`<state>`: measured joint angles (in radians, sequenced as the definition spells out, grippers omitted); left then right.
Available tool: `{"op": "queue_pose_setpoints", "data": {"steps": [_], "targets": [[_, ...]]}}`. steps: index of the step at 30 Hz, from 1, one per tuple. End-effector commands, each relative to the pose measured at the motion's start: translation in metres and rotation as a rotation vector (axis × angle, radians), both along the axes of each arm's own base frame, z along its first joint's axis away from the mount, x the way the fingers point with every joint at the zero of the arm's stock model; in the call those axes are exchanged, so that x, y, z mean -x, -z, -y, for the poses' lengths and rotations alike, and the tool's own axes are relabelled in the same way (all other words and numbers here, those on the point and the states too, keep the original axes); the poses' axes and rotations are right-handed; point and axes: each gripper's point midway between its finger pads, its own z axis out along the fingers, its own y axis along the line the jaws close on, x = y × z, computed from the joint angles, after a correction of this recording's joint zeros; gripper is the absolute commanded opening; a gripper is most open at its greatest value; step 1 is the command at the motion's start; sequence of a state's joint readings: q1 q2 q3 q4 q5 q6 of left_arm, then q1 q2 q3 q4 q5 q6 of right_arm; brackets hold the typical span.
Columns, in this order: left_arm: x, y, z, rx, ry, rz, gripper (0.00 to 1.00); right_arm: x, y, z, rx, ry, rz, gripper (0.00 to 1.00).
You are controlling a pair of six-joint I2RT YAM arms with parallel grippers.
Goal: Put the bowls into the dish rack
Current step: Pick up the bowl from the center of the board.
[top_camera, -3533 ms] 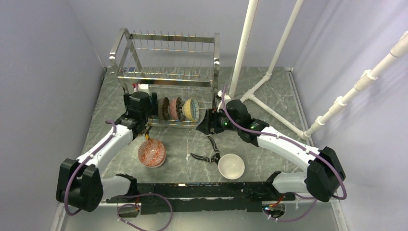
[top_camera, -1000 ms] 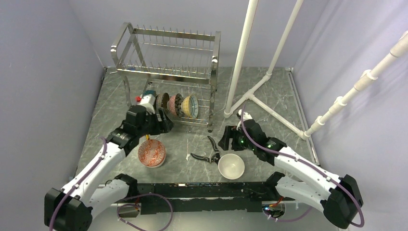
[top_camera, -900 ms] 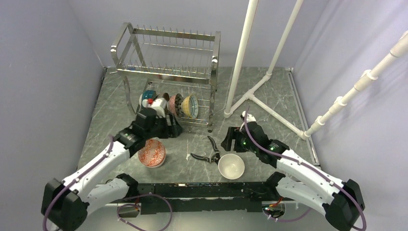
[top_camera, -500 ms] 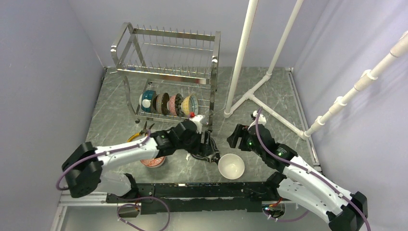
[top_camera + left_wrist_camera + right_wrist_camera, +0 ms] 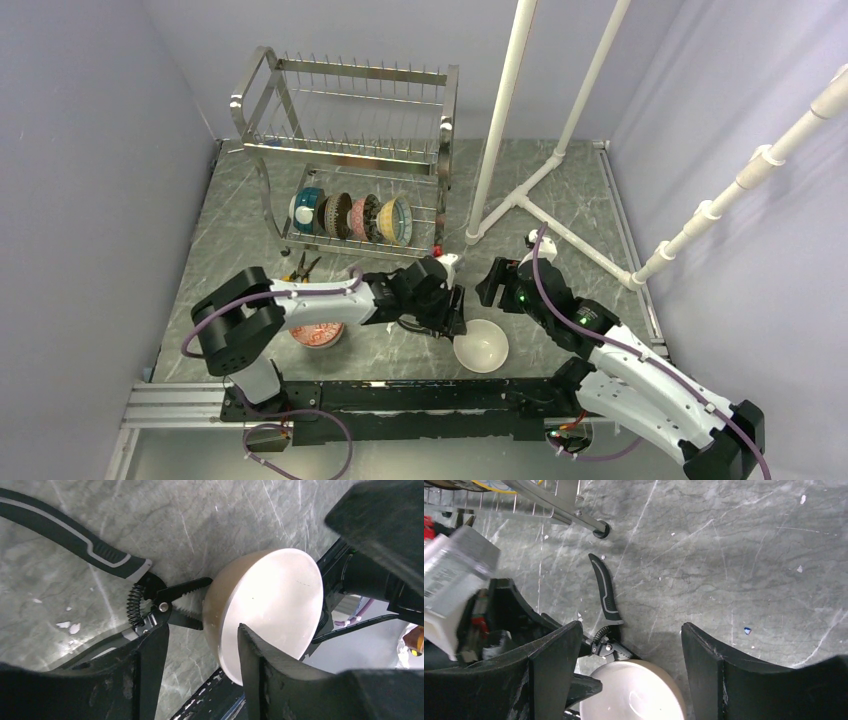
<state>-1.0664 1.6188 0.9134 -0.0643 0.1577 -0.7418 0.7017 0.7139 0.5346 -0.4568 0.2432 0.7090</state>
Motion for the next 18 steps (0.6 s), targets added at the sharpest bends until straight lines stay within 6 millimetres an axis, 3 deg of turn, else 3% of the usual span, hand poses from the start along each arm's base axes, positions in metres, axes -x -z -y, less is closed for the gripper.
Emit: {"op": "queue_pose_setpoints", "data": {"steps": [1,7,10,18], "targets": [[0.007,-0.008,0.021,0.034,0.070,0.015,0.56,-0.010,-0.026,0.003,-0.006,0.023,0.072,0.76],[0.019,0.004,0.032,0.000,0.128,0.015,0.43,-0.009,-0.031,0.004,-0.003,0.020,0.083,0.76],[0.021,0.010,0.034,-0.035,0.136,0.025,0.30,-0.009,-0.033,0.005,0.002,0.017,0.085,0.76],[0.009,-0.017,0.032,-0.018,0.109,0.103,0.07,-0.003,-0.035,-0.003,-0.029,-0.032,0.081,0.75]]}}
